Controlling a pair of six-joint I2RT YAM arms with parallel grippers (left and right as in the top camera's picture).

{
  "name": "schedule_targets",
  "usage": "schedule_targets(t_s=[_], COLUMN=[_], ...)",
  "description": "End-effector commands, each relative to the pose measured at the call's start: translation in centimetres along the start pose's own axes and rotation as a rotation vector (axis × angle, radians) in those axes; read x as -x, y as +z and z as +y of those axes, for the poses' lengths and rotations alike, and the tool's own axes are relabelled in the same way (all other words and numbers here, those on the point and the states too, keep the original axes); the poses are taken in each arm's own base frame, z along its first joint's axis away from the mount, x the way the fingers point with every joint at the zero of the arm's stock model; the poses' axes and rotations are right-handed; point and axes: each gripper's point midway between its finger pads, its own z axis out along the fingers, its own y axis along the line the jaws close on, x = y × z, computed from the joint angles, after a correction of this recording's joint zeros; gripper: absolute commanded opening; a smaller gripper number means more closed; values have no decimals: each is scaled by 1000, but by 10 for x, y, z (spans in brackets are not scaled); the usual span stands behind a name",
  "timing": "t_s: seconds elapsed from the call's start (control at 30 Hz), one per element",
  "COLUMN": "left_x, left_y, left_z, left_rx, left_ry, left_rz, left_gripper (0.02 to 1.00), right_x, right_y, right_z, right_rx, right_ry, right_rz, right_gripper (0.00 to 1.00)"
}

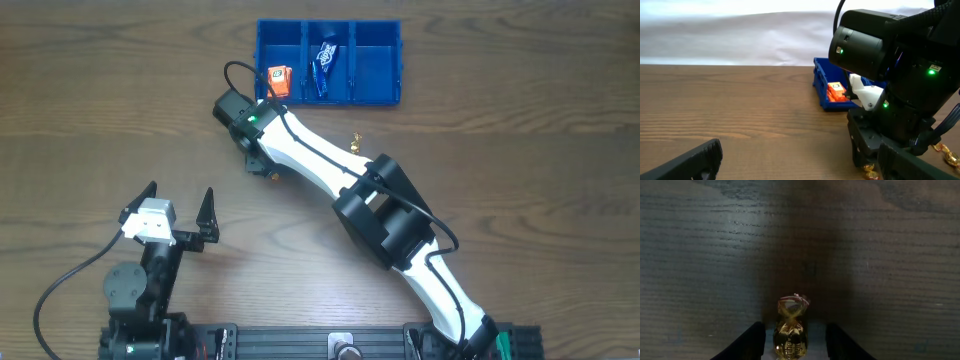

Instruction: Sort Candies Into Trays

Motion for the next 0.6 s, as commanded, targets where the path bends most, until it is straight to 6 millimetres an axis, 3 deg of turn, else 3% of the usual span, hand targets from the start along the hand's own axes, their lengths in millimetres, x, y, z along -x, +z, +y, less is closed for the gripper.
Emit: schedule_targets(t_s=[0.03,0.17,0.5,0.6], left_x=[-16,-16,-16,-16], left_y=[1,1,1,1], left_z=[-1,-1,-1,-1], left_rx=[-12,-12,-12,-12], left_ry=[6,6,6,6], left_rz=[46,46,46,46], left_gripper=[998,998,998,998], right_x=[-5,-4,-5,-5], right_y=[16,18,18,18], right_z=[-4,-1,3,4], right_rx=[-24,-15,9,11], right_ry=[3,4,5,5], right_rz=[25,19,27,30], right_gripper=[408,389,137,112])
